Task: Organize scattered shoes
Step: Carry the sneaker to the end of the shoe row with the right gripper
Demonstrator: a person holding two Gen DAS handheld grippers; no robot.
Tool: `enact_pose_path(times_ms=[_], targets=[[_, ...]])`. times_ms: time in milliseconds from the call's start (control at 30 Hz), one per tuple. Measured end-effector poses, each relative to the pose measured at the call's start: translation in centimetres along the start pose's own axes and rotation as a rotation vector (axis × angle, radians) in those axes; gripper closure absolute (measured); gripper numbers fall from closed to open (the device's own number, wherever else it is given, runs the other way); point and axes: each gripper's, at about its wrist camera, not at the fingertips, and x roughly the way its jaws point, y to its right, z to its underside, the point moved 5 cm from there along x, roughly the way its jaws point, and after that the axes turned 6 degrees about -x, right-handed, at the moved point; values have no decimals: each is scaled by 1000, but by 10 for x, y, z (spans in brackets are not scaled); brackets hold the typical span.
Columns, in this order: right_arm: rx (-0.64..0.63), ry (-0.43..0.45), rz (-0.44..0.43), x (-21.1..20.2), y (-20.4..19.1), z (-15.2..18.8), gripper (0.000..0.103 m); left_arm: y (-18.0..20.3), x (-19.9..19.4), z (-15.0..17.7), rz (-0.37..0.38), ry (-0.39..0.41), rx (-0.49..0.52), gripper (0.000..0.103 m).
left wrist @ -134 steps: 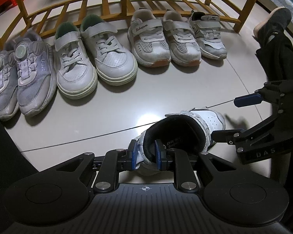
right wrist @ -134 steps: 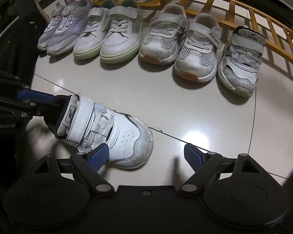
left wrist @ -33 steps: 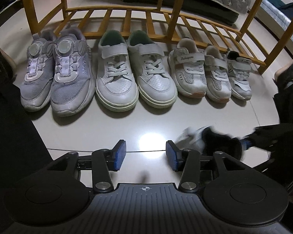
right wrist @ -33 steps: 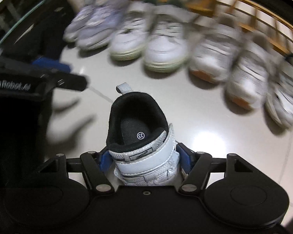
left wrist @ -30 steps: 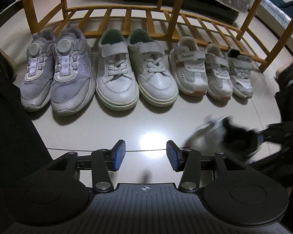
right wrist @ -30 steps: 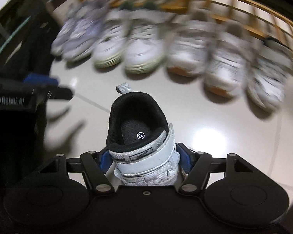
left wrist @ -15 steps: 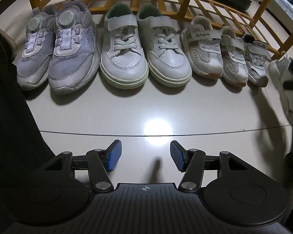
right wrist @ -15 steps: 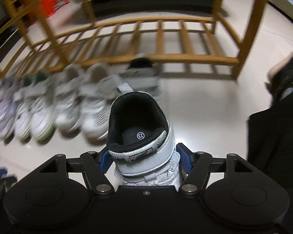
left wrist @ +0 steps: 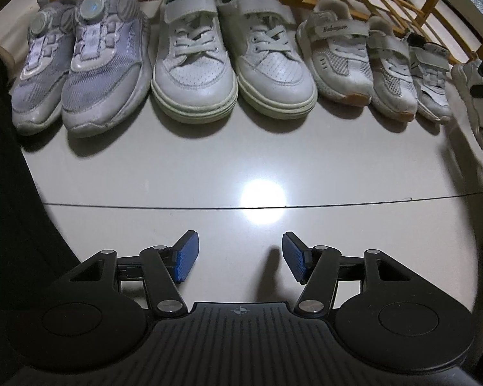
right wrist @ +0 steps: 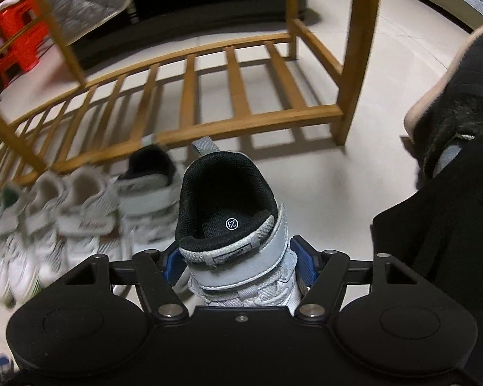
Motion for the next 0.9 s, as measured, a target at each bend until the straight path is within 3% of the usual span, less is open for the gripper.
enact_pose_path(times_ms=[333,900], targets=[[124,6,-2,40,5,-15,33,3,11,4,-22,8,41,37],[210,7,-12,51,-1,-19,32,-1,23,9,-38,34,55,27]])
